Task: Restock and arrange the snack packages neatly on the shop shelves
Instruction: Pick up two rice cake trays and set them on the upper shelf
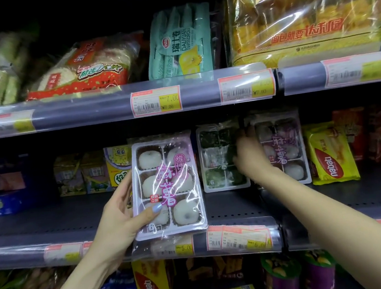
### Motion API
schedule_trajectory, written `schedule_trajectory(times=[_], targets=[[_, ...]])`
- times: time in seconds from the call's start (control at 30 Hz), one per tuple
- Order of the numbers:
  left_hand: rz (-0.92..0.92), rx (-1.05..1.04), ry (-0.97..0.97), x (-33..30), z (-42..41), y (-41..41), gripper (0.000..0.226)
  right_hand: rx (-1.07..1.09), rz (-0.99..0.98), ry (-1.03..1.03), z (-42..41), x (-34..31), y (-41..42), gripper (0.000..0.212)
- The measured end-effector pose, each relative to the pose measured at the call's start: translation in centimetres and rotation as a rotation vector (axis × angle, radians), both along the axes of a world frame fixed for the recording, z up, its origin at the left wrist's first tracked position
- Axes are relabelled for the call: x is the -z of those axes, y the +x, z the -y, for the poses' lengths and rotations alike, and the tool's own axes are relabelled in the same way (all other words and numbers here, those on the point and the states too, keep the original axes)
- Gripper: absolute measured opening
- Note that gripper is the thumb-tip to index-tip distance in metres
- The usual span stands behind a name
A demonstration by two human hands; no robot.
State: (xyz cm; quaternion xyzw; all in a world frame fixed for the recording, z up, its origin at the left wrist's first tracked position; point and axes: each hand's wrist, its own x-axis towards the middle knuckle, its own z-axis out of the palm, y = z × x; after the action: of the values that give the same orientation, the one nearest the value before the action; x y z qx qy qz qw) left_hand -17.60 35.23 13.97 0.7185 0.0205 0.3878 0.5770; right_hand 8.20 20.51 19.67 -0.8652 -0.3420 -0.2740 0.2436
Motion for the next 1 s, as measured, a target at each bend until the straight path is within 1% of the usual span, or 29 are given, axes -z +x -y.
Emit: schedule_trajectory(times=[0.07, 0.1, 0.17, 0.2, 0.23, 0.27, 0.3, 0.33, 0.4, 0.43, 0.47, 0.53, 0.6, 0.63, 0.7, 0.77, 0.83, 0.93, 1.0], targets=[[0.008, 0.004, 0.025, -0.2, 0.4, 0.5, 0.095, -0.189, -0.128, 0.176, 0.6, -0.4, -1.1, 0.027], [0.014, 0.005, 0.030, -0.4, 0.9, 0.7, 0.092, -0.300, -0.265, 0.294, 0.9, -0.6, -1.9, 0.021], [0.030, 0.006, 0.020, -0.7, 1.8, 1.5, 0.089, -0.571, -0.679, 0.510, 1.7, -0.9, -3.7, 0.020], [0.046, 0.009, 0.018, -0.8, 2.1, 1.9, 0.088, -0.685, -0.868, 0.559, 2.3, -1.1, -4.3, 0.022], [0.059, 0.017, 0.026, -0.9, 2.5, 2.4, 0.088, -0.770, -0.986, 0.527, 2.9, -1.2, -4.9, 0.023], [0.064, 0.017, 0.041, -1.0, 2.7, 2.9, 0.090, -0.824, -1.034, 0.448, 3.5, -1.3, -5.3, 0.023], [0.062, 0.018, 0.056, -1.1, 3.1, 3.4, 0.093, -0.852, -1.046, 0.384, 4.0, -1.3, -5.6, 0.024], [0.056, 0.017, 0.066, -1.2, 3.5, 4.0, 0.094, -0.845, -1.032, 0.357, 4.4, -1.2, -5.6, 0.033], [0.045, 0.015, 0.079, -1.4, 4.3, 5.1, 0.094, -0.775, -0.993, 0.393, 5.0, -1.0, -5.3, 0.061], [0.032, 0.025, 0.085, -1.6, 4.9, 5.6, 0.095, -0.749, -0.977, 0.420, 5.3, -0.9, -4.9, 0.069], [0.010, 0.035, 0.086, -1.7, 5.4, 6.1, 0.096, -0.729, -0.966, 0.446, 5.8, -0.8, -4.6, 0.069], [-0.029, 0.040, 0.093, -2.1, 6.2, 6.6, 0.096, -0.706, -0.952, 0.477, 7.2, -0.8, -3.7, 0.060], [-0.062, -0.024, 0.130, -2.2, 6.3, 6.7, 0.093, -0.668, -0.928, 0.527, 8.7, -0.7, -2.4, 0.058], [-0.087, -0.070, 0.172, -2.0, 6.0, 6.7, 0.089, -0.641, -0.906, 0.553, 9.6, -0.7, -1.8, 0.061], [-0.176, -0.151, 0.292, -1.4, 5.6, 6.5, 0.072, -0.574, -0.844, 0.598, 11.2, -0.6, -0.4, 0.065], [-0.263, -0.193, 0.392, -0.8, 5.5, 6.3, 0.055, -0.513, -0.807, 0.641, 12.6, -0.2, 1.2, 0.063], [-0.329, -0.220, 0.487, -0.4, 5.7, 6.5, 0.043, -0.467, -0.811, 0.691, 13.8, 0.3, 2.4, 0.059], [-0.490, -0.325, 0.760, -0.1, 6.1, 6.7, 0.041, -0.431, -0.793, 0.758, 14.6, 0.7, 4.0, 0.060], [-0.537, -0.390, 0.846, 0.1, 6.1, 6.7, 0.044, -0.366, -0.732, 0.749, 14.9, 0.7, 4.5, 0.064]])
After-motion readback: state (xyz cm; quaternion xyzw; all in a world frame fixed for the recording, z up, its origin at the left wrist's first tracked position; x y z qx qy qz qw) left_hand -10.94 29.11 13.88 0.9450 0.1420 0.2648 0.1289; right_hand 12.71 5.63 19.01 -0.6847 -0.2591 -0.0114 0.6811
